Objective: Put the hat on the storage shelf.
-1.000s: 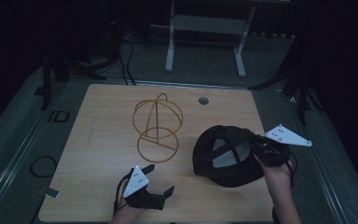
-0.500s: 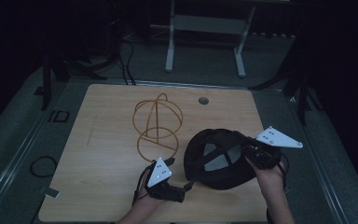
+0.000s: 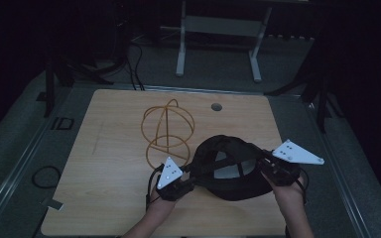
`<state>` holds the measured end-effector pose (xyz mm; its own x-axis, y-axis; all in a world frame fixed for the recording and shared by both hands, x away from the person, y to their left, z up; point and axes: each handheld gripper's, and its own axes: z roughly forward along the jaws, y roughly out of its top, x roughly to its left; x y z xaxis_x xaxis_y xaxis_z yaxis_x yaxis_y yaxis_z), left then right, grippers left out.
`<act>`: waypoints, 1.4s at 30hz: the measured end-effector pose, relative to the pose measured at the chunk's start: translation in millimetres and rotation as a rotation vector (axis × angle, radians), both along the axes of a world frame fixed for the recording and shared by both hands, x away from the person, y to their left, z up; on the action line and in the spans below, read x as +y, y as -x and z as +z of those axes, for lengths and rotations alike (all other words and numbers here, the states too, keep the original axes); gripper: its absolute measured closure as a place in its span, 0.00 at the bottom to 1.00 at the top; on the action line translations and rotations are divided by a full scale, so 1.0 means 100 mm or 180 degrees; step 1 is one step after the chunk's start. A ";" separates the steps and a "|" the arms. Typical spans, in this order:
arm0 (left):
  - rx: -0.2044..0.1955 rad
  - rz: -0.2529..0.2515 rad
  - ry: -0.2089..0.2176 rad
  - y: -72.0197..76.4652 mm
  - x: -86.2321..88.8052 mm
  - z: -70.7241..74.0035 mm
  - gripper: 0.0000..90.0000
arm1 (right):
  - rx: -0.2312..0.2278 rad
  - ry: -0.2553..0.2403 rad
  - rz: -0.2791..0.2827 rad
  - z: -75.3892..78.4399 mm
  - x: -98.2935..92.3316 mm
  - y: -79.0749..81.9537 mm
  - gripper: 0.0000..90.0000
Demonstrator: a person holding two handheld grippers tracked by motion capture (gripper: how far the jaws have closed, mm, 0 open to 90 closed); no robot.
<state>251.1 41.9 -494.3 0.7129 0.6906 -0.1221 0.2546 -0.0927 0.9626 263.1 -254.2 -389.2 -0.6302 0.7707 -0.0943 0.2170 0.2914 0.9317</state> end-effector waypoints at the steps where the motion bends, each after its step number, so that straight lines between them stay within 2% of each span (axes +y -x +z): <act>1: -0.0017 0.0093 -0.0044 0.01 -0.01 0.02 0.83 | 0.0008 0.0008 -0.0002 0.00 0.00 0.01 0.98; 3: -0.0061 0.0168 -0.0025 0.03 0.01 0.07 0.96 | 0.0027 0.0025 -0.0002 -0.03 0.00 0.03 0.98; 4: -0.0078 0.0211 -0.0033 0.03 0.01 0.10 0.96 | 0.0026 0.0024 -0.0014 -0.04 0.00 0.05 0.98; 6: -0.0116 0.0237 0.0020 0.03 0.02 0.16 0.97 | 0.0022 0.0016 -0.0016 -0.06 -0.01 0.08 0.98; 9: -0.0140 0.0234 0.0030 0.02 0.02 0.25 0.98 | 0.0037 -0.0023 -0.0056 -0.10 -0.04 0.13 0.98; 11: -0.0181 0.0288 0.0005 0.02 0.02 0.31 0.98 | 0.0089 -0.0069 -0.0062 -0.15 -0.05 0.15 0.98; 15: -0.0252 0.0254 0.0045 0.02 0.00 0.42 0.98 | 0.0156 -0.0100 -0.0079 -0.26 -0.09 0.21 0.98; 24: -0.0373 0.0245 -0.0079 0.01 -0.10 0.54 0.98 | 0.0310 -0.0226 -0.0088 -0.46 -0.22 0.33 0.96; 26: -0.0399 0.0259 -0.0085 0.01 -0.12 0.55 0.98 | 0.0363 -0.0195 -0.0104 -0.49 -0.24 0.34 0.95; 29: -0.0412 0.0250 -0.0086 0.00 -0.15 0.59 0.98 | 0.0409 -0.0241 -0.0096 -0.53 -0.26 0.37 0.90; 32: -0.0455 0.0258 -0.0076 0.00 -0.15 0.65 0.98 | 0.0427 -0.0291 -0.0060 -0.53 -0.30 0.40 0.75; 35: -0.0500 0.0239 -0.0036 -0.01 -0.15 0.72 0.98 | 0.0455 -0.0302 -0.0011 -0.55 -0.34 0.44 0.66; 39: -0.0595 0.0197 -0.0083 0.02 -0.18 0.80 0.98 | 0.0472 -0.0217 0.0144 -0.60 -0.37 0.51 0.57; 42: -0.0608 0.0156 -0.0063 0.03 -0.20 0.82 0.98 | 0.0511 -0.0137 0.0254 -0.64 -0.41 0.56 0.53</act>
